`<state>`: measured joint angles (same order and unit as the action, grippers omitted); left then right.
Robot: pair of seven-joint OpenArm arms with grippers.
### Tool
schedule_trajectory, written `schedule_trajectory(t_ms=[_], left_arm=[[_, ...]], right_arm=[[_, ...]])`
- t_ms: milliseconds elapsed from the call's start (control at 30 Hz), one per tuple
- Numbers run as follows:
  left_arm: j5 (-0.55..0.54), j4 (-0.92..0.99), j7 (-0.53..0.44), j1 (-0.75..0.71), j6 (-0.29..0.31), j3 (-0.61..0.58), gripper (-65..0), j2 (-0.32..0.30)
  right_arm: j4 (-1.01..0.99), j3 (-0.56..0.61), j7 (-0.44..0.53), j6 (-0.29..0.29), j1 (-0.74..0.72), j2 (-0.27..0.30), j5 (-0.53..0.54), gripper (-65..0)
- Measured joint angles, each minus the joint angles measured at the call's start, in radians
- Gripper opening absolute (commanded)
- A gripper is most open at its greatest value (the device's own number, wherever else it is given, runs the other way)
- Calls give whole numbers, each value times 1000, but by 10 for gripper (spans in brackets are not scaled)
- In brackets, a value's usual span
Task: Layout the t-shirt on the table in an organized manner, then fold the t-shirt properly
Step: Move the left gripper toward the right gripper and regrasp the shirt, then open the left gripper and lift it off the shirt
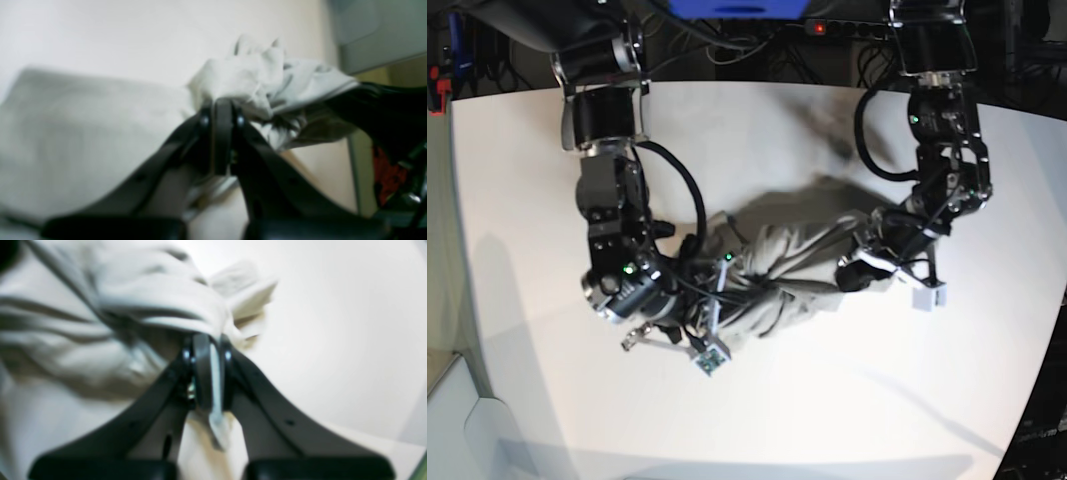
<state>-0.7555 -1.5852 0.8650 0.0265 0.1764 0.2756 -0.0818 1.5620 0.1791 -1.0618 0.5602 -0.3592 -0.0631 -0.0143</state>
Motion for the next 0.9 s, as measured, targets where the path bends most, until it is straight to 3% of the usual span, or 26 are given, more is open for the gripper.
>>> schedule_trajectory(t_ms=[167,300,667,900], left_arm=[[-120,-18,26,-68,4,96,-646,-36],[-171,-23,13,-80,3,161,-646,-72],[-222,-17,3,-146,4,323,-646,-137],[-222,-16,12,-137,5,315,-645,-128]], right_arm=[[-24,-3,2,0,-14,19,22,-650],[-66,-76,6,0,-38,14,23,-650],[-81,-140,0,0,-62,43,-5,-650],[-74,-146,-1,1,-39,43,-5,-650]])
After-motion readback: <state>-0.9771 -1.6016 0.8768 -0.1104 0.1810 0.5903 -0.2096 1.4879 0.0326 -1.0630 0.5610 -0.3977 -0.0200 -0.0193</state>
